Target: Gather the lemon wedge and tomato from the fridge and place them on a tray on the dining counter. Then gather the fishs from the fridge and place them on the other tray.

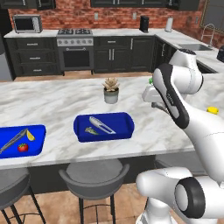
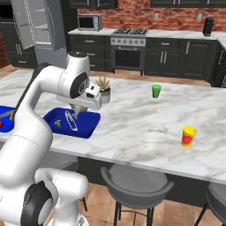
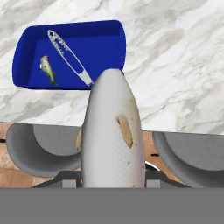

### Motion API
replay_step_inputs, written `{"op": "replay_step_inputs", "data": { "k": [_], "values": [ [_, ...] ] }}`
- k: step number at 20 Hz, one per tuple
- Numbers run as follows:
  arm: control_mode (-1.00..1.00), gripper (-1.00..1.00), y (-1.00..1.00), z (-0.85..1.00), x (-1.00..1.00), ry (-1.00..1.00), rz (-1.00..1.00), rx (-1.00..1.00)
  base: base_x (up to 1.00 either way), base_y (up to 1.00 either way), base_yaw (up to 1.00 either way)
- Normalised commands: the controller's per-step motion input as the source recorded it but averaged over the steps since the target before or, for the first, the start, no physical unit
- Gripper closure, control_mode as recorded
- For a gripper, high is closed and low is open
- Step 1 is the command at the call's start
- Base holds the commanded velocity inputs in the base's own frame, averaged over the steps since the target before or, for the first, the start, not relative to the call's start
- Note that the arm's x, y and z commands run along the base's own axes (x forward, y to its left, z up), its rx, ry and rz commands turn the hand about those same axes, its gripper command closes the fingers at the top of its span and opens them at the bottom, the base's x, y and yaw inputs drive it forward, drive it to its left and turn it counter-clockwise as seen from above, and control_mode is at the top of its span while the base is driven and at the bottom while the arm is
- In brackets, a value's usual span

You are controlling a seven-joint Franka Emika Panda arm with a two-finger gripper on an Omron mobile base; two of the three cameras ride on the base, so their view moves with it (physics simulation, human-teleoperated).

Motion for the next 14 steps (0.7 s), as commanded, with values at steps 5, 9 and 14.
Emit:
{"op": "replay_step_inputs", "data": {
  "k": [5,9,14],
  "values": [
    [-1.00,1.00,0.00,0.00,0.00,0.00,0.00,0.00,0.00,0.00,0.00],
    [-1.00,1.00,0.00,0.00,-0.06,-0.01,0.00,0.00,0.00,0.00,0.00],
    [-1.00,1.00,0.23,-0.09,0.23,0.09,0.00,0.00,0.00,0.00,0.00]
  ]
}}
